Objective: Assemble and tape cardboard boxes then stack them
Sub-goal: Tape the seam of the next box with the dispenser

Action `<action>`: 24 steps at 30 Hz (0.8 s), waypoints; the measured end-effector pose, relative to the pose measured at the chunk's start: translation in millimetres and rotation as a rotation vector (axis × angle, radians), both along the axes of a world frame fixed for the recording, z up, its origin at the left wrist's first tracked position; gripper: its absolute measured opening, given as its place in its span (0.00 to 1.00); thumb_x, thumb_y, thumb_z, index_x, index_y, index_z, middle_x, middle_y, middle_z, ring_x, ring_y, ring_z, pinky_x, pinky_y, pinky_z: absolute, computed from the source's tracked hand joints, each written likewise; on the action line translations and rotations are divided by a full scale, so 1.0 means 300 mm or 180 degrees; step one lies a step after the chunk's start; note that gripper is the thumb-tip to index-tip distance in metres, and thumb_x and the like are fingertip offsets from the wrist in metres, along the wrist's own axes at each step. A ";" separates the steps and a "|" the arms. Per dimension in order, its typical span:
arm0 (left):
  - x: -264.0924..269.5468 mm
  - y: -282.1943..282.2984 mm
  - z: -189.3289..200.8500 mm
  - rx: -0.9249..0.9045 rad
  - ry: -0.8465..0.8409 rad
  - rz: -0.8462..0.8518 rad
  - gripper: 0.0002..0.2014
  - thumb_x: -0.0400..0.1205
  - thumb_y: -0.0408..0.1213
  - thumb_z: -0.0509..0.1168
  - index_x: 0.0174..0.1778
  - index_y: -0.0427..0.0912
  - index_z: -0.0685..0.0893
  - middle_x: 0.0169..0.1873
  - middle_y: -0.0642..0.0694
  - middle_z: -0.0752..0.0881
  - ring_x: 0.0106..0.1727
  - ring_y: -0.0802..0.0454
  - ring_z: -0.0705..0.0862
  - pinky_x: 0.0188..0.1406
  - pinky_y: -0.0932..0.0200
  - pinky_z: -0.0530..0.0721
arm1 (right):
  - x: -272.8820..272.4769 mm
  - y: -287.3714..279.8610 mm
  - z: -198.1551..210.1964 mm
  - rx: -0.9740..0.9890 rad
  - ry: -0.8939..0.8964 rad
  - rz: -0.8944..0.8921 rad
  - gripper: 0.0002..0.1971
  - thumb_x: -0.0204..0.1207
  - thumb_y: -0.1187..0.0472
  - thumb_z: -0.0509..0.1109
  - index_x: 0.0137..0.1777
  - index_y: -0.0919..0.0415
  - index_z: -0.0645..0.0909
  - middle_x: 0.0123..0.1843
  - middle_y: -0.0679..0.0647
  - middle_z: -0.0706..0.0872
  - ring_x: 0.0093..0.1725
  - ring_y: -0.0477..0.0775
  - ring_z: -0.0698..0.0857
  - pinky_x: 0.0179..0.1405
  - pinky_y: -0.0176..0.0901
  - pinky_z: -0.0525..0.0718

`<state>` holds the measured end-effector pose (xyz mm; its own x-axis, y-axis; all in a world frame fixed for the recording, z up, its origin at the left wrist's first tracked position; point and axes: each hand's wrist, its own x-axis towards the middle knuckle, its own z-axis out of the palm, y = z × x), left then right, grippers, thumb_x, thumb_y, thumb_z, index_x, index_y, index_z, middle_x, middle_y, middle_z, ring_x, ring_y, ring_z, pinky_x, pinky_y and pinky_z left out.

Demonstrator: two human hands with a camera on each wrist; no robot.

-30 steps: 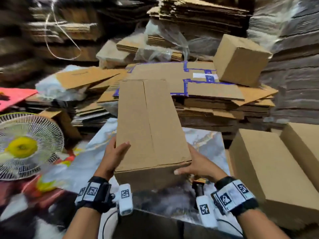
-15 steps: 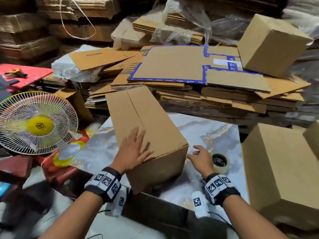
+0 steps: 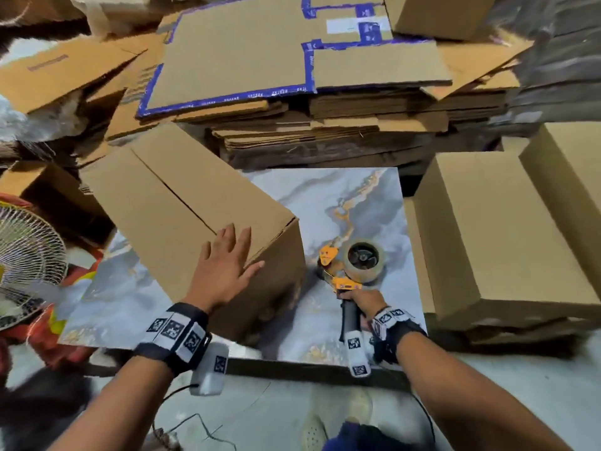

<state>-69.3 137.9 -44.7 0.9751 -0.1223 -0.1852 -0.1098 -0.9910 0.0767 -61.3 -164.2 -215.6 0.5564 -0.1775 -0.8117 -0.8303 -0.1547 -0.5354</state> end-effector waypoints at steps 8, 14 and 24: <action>0.126 -0.154 -0.002 0.0006 -0.0070 0.0441 0.42 0.84 0.70 0.42 0.90 0.48 0.50 0.88 0.35 0.51 0.89 0.39 0.48 0.84 0.32 0.53 | 0.000 0.050 0.064 0.2076 0.0693 -0.0416 0.13 0.85 0.61 0.69 0.41 0.68 0.78 0.25 0.59 0.81 0.22 0.56 0.81 0.24 0.40 0.83; 0.168 -0.367 -0.001 -0.0435 -0.0149 0.1088 0.35 0.89 0.62 0.44 0.88 0.44 0.57 0.87 0.31 0.55 0.88 0.34 0.52 0.83 0.30 0.53 | 0.072 0.078 0.081 0.2111 -0.0108 -0.1056 0.21 0.79 0.70 0.66 0.22 0.65 0.73 0.18 0.57 0.75 0.16 0.54 0.76 0.20 0.39 0.79; 0.253 -0.463 0.015 -0.1308 0.0130 0.1099 0.24 0.93 0.43 0.41 0.86 0.42 0.62 0.81 0.31 0.67 0.80 0.25 0.62 0.80 0.33 0.59 | 0.203 -0.054 0.318 0.1183 -0.1463 -0.1423 0.16 0.76 0.70 0.71 0.26 0.63 0.79 0.23 0.56 0.77 0.20 0.54 0.74 0.21 0.41 0.73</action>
<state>6.4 -1.2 -40.3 0.9644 0.1336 -0.2282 0.2282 -0.8563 0.4633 -0.4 -180.4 -120.3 0.7936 -0.2257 -0.5650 -0.4511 0.4048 -0.7954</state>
